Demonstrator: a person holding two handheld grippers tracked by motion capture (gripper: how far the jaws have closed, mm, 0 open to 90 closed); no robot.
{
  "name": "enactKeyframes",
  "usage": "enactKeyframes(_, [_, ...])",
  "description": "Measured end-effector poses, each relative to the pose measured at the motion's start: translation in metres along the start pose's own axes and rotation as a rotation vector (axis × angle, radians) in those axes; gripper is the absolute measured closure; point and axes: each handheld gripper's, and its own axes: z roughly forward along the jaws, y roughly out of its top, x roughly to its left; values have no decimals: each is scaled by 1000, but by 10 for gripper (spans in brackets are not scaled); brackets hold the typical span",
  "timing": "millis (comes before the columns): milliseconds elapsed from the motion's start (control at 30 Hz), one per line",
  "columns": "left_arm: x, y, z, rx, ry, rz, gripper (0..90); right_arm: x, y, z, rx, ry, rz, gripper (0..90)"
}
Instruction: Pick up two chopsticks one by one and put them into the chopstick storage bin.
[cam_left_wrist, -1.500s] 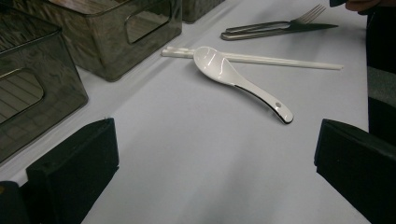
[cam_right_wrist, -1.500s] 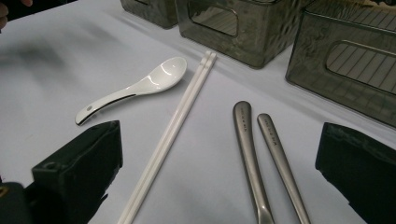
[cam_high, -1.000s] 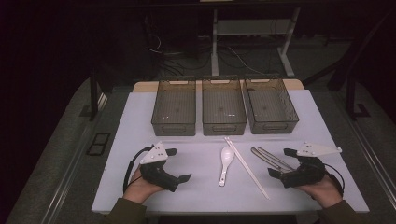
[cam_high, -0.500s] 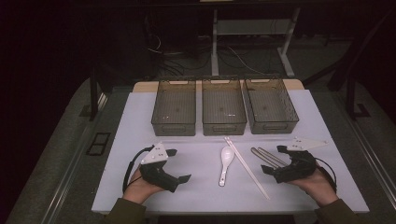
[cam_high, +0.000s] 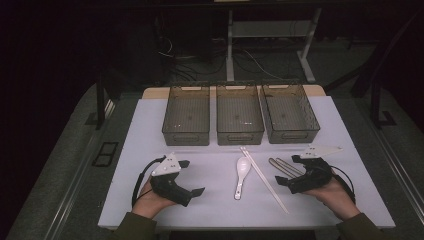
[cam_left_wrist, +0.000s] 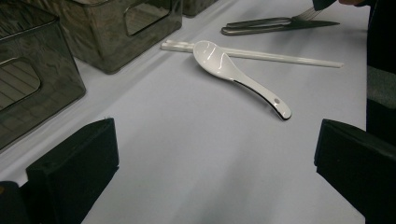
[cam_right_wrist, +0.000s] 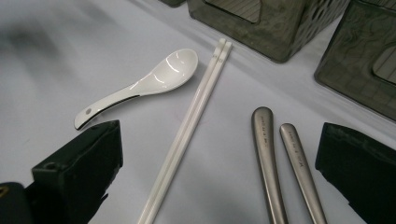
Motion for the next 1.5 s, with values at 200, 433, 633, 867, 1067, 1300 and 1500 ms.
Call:
enactKeyframes(200, [-1,0,1,3,-2,5,0,3,5,10,40,7,-10,37])
enactKeyframes(433, [-2,0,2,-3,-6,-6,0,4,15,23,73,14,-19,68])
enactKeyframes(633, [-1,-1,2,-4,-6,-5,0,9,15,28,118,16,-31,158])
enactKeyframes(867, [-1,0,1,5,-5,6,0,10,10,27,175,8,-32,391])
enactKeyframes(1067, [-1,-1,1,6,-7,2,0,12,7,28,220,8,-38,523])
enactKeyframes(1300, [-1,-1,1,8,-7,4,0,15,4,32,248,35,-46,658])
enactKeyframes(1500, [-1,-1,2,10,-9,6,0,18,2,36,276,50,-47,732])
